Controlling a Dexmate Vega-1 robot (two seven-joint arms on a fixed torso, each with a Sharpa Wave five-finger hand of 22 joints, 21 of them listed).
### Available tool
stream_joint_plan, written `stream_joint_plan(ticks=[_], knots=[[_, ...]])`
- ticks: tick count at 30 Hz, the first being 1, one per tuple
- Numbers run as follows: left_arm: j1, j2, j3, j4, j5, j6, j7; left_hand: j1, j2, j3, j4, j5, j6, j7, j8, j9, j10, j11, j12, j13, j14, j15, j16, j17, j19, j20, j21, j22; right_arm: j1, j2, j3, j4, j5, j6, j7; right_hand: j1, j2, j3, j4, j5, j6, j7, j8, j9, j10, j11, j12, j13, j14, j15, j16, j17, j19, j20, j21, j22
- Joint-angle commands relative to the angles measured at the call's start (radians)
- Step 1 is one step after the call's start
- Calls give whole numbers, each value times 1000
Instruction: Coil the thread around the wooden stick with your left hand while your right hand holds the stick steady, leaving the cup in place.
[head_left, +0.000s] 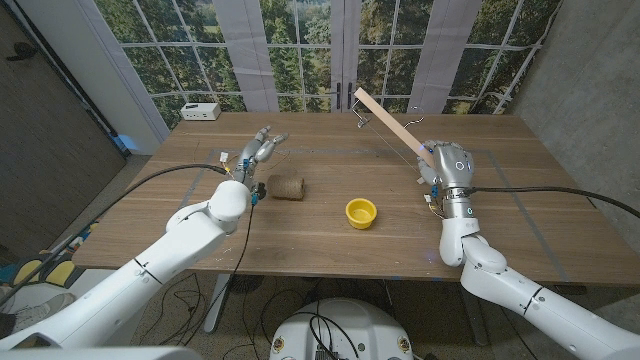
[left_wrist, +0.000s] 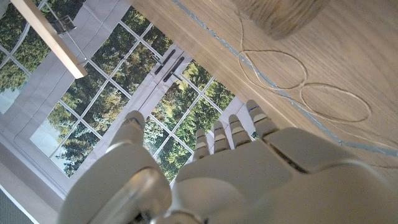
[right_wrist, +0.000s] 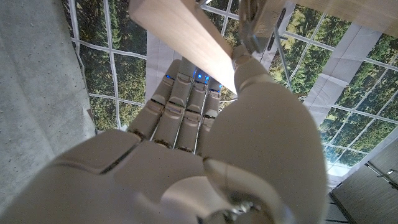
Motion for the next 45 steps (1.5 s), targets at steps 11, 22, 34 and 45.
stream_joint_plan(ticks=[11, 22, 34, 45], knots=[[-71, 112, 105, -196, 213, 444, -47, 173, -25, 25, -15, -4, 103, 12, 19, 7, 101, -17, 28, 7, 88, -39, 14, 5, 54, -35, 18, 1, -6, 12, 20, 22, -7, 38, -14, 100, 92, 5, 8, 7, 126, -117, 11, 39, 75, -79, 23, 87, 75, -167, -15, 9, -1, -5, 20, 1], [-213, 174, 237, -221, 284, 609, -190, 314, -53, 31, -13, 1, 168, 0, 25, 8, 176, -58, 41, 10, 148, -75, 19, 6, 63, -33, 13, 1, 13, 24, 14, 46, -4, 45, -5, 101, 91, 3, 8, 9, 124, -119, 13, 39, 76, -76, 23, 87, 78, -167, -24, 16, -4, -6, 28, 0], [-394, 234, 443, -250, 393, 768, -338, 422, -71, 19, -7, 3, 237, -28, 32, 10, 256, -110, 58, 13, 171, -96, 14, 8, 64, -20, 9, 2, 23, 34, 7, 57, -6, 43, -10, 103, 90, 2, 8, 10, 125, -119, 15, 39, 73, -78, 22, 88, 82, -167, -33, 24, -8, -6, 37, 0], [-538, 255, 632, -258, 501, 834, -453, 505, -64, 0, 0, 0, 298, -50, 34, 14, 289, -122, 61, 22, 237, -153, 34, 13, 108, -47, 24, 4, 27, 35, 3, 57, -8, 42, -10, 102, 91, 0, 10, 10, 124, -119, 16, 39, 75, -78, 23, 88, 87, -166, -38, 30, -11, -6, 44, -1]])
